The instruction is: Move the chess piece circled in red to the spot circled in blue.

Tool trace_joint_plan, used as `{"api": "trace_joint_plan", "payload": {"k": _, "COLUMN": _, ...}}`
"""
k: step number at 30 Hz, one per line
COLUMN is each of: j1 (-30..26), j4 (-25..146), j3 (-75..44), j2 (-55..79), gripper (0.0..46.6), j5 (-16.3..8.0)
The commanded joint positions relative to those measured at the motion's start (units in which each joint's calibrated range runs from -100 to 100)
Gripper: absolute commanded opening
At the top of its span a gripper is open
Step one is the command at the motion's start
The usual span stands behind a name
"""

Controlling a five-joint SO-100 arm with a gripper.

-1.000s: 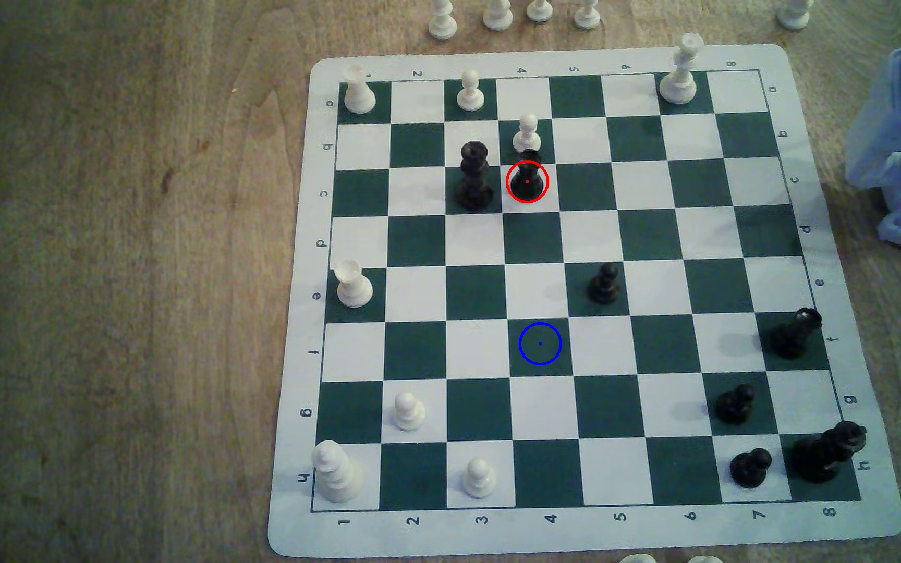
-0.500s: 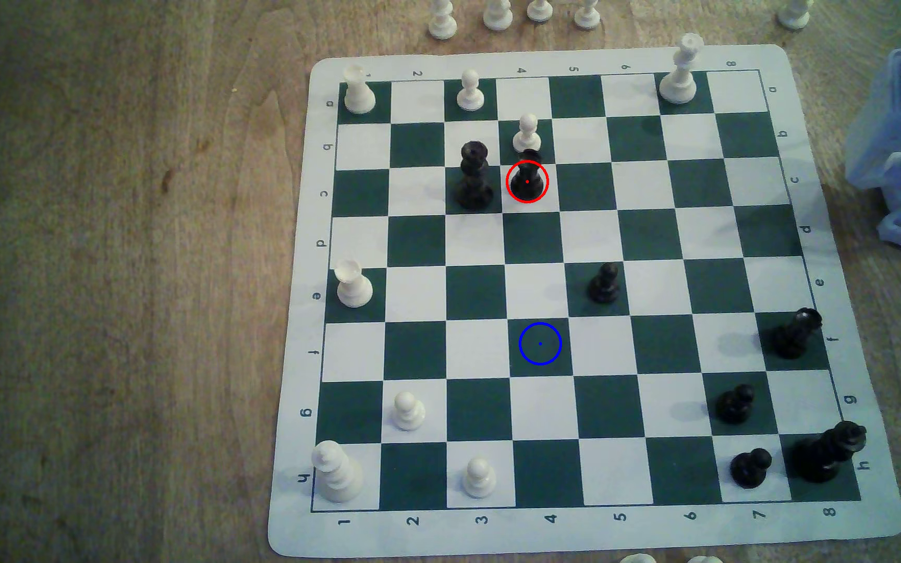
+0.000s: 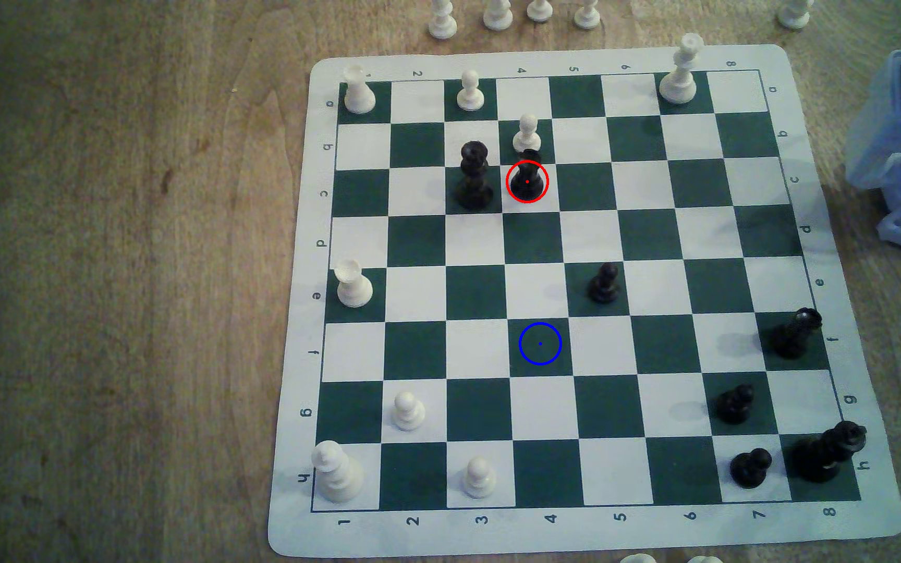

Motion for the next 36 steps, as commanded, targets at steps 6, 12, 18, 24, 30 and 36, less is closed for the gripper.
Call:
{"api": "trace_joint_plan", "payload": {"k": 6, "j1": -0.9, "j4": 44.1, "j3": 0.9, "j2": -0.2, "gripper": 0.5, "j5": 5.8}}
{"api": "trace_joint_plan", "payload": {"k": 12, "j1": -0.4, "j4": 61.4, "j3": 0.9, "j2": -0.1, "gripper": 0.2, "j5": 4.4}}
{"api": "trace_joint_plan", "payload": {"k": 18, "j1": -0.1, "j4": 70.5, "j3": -3.6, "j2": -0.1, "gripper": 15.8, "j5": -5.2}}
{"api": "trace_joint_plan", "payload": {"k": 24, "j1": -0.8, "j4": 100.1, "j3": -26.2, "j2": 15.2, "gripper": 12.4, "j5": -9.8}}
{"api": "trace_joint_plan", "payload": {"k": 30, "j1": -6.9, "j4": 111.8, "j3": -36.8, "j2": 22.9, "gripper": 22.0, "j5": -13.8}}
{"api": "trace_joint_plan", "payload": {"k": 36, "j1": -10.9, "j4": 115.3, "j3": -46.3, "j2": 35.5, "gripper": 24.0, "j5": -14.2}}
